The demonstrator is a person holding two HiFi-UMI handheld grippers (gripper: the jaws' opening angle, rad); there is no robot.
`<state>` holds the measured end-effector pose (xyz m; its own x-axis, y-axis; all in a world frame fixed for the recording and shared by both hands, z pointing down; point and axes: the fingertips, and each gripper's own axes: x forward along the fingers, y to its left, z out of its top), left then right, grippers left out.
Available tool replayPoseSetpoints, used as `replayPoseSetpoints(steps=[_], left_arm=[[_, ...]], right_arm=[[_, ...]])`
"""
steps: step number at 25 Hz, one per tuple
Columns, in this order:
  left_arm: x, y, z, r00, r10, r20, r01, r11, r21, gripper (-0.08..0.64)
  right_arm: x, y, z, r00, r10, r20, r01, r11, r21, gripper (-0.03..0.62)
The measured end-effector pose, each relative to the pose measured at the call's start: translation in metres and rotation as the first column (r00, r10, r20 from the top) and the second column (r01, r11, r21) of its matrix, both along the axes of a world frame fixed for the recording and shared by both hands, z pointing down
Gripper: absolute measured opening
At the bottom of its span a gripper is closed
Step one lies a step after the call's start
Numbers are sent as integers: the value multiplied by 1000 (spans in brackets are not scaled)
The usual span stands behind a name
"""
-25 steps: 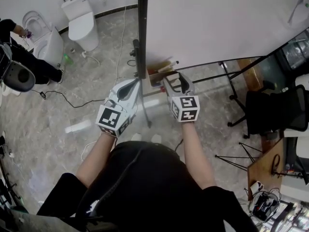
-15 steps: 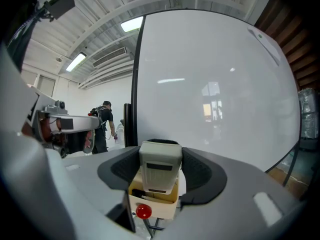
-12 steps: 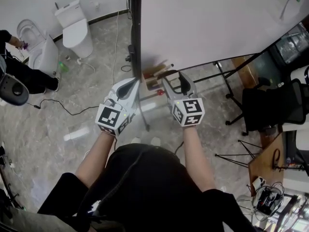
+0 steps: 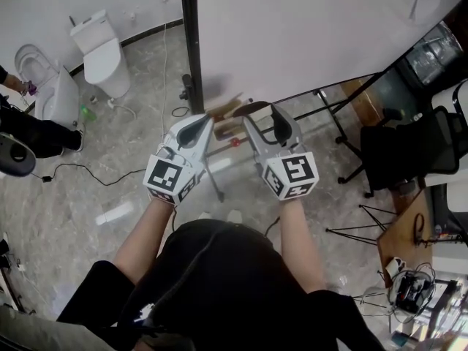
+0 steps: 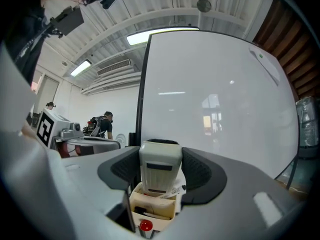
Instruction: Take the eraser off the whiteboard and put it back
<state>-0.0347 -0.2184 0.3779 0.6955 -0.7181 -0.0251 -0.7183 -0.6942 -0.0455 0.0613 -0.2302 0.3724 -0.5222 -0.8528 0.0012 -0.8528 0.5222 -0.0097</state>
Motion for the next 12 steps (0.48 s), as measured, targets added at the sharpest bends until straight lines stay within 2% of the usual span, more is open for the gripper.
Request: replayPoseSetpoints(steps=[12], left_arm=[[28, -2, -24, 996, 88, -20, -87, 995, 48, 4]], right_arm=[[28, 19, -38, 998, 64, 15, -65, 996, 68, 265]])
